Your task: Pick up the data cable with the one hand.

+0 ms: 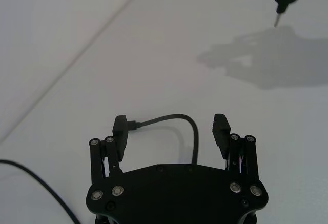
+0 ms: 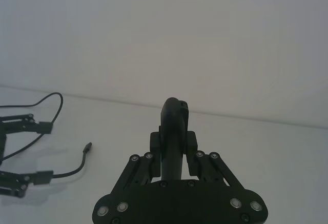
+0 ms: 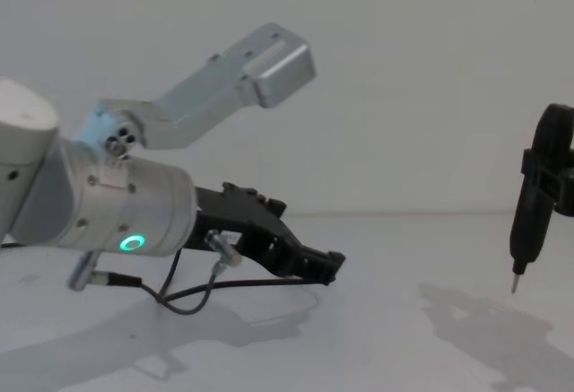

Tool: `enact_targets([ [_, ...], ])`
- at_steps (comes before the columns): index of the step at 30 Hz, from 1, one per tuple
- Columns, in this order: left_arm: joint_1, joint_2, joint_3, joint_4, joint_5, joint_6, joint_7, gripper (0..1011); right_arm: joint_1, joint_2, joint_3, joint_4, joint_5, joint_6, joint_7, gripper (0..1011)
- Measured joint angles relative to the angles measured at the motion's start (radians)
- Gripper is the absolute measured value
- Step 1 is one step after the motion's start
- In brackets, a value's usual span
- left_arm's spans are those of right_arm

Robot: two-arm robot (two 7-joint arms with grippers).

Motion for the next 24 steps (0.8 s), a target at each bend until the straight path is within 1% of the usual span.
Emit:
enact_targets([
  [3, -0.04, -0.01, 0.034, 0.018, 0.022, 0.039, -0.025, 1001, 0.0, 0.0, 0.0, 0.0, 0.0, 0.0, 0.0, 279],
  [6, -0.065, -0.018, 0.055, 0.03, 0.039, 0.066, -0.041, 1001, 0.0, 0.0, 0.0, 0.0, 0.0, 0.0, 0.0, 279],
  [7, -0.083, -0.026, 0.07, 0.04, 0.052, 0.087, -0.051, 1001, 0.0, 0.0, 0.0, 0.0, 0.0, 0.0, 0.0, 279],
  [13, -0.136, -0.055, 0.108, 0.072, 0.09, 0.154, -0.07, 1001, 0.0, 0.0, 0.0, 0.0, 0.0, 0.0, 0.0, 279],
  [19, -0.16, -0.086, 0.116, 0.1, 0.107, 0.207, -0.069, 1001, 0.0, 0.0, 0.0, 0.0, 0.0, 0.0, 0.0, 279],
  [24, -0.164, -0.107, 0.108, 0.114, 0.109, 0.239, -0.059, 1001, 0.0, 0.0, 0.0, 0.0, 0.0, 0.0, 0.0, 279],
])
